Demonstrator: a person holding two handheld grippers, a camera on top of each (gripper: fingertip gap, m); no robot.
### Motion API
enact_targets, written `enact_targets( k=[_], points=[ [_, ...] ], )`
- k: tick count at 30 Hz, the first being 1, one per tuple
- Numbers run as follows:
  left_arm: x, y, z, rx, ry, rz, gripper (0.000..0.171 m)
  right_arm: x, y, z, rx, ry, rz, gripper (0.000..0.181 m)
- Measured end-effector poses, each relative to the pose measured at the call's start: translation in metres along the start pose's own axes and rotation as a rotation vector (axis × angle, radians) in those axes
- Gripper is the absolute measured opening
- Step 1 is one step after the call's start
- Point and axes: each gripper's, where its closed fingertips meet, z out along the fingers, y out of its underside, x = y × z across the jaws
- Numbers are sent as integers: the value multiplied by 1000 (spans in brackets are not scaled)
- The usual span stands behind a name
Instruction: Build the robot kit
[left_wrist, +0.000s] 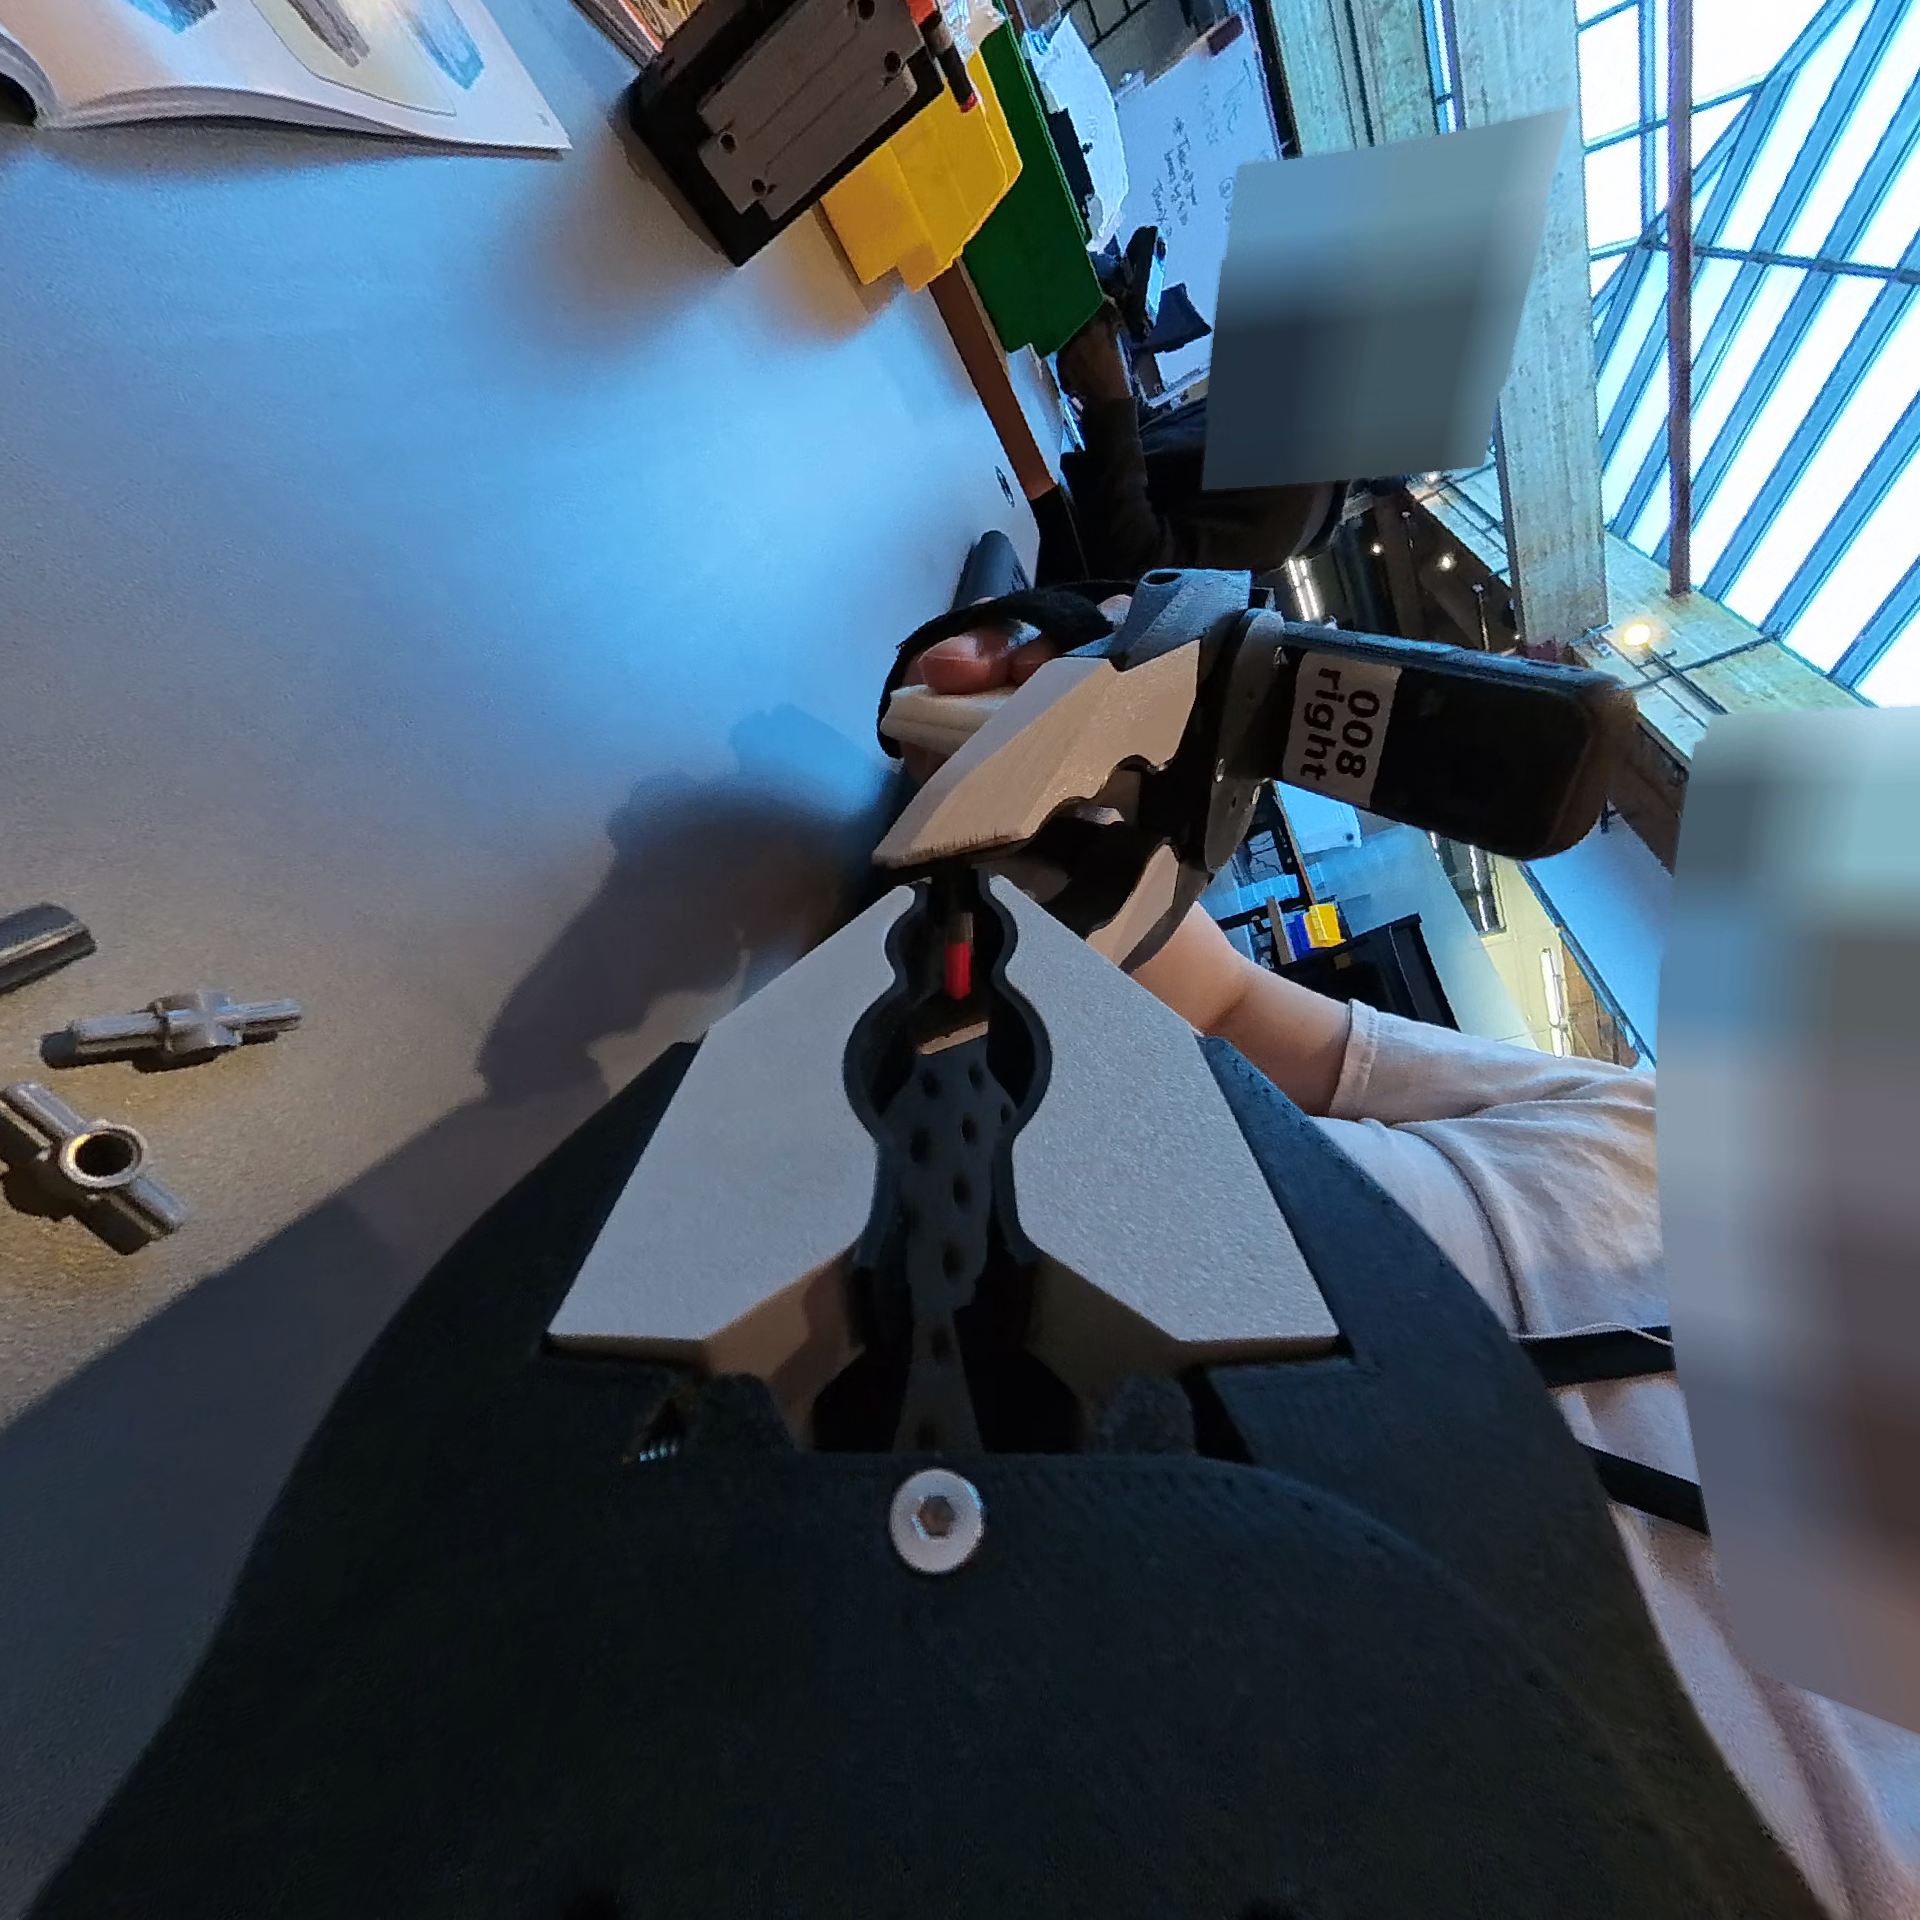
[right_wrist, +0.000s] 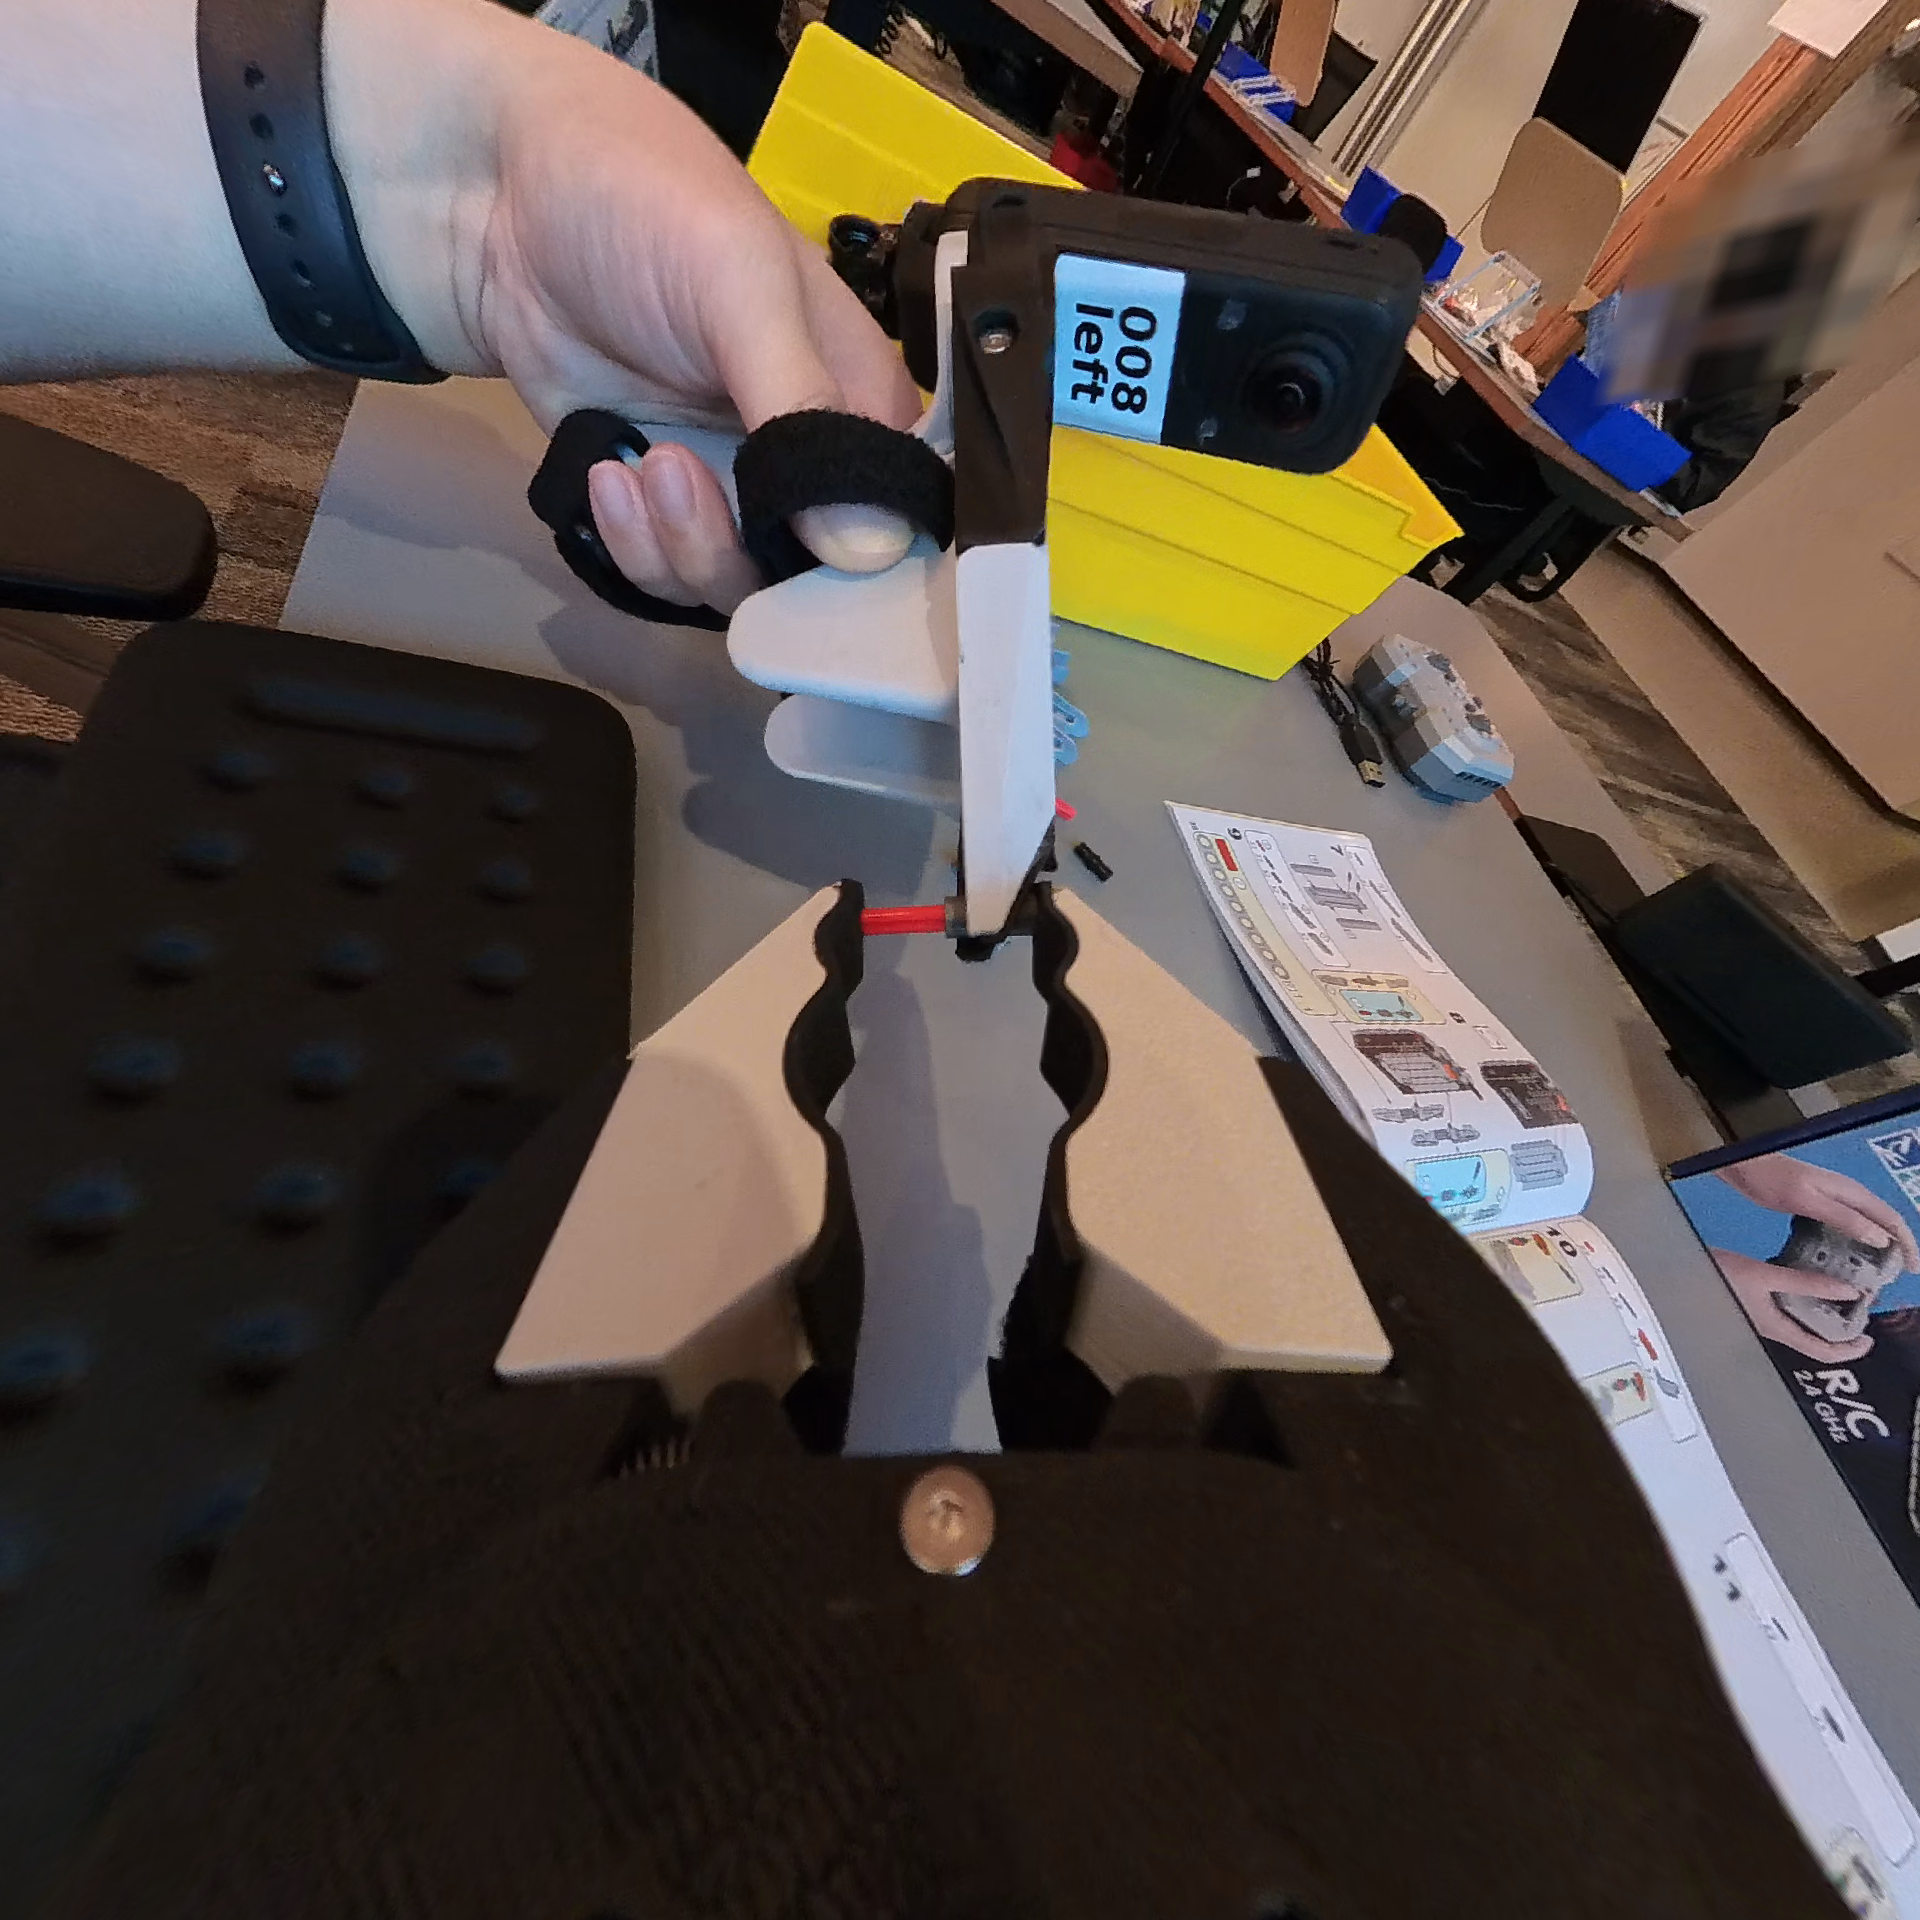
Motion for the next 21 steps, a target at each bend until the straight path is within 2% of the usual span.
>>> enact_targets(
  k=[5,21],
  points=[
    [-1,4,1,-17,-15,27,4,-4,0,0,7,-41,32,32],
    [-2,1,0,6,-10,-12,4,0,3,0,-14,-5,24,31]
  ],
)
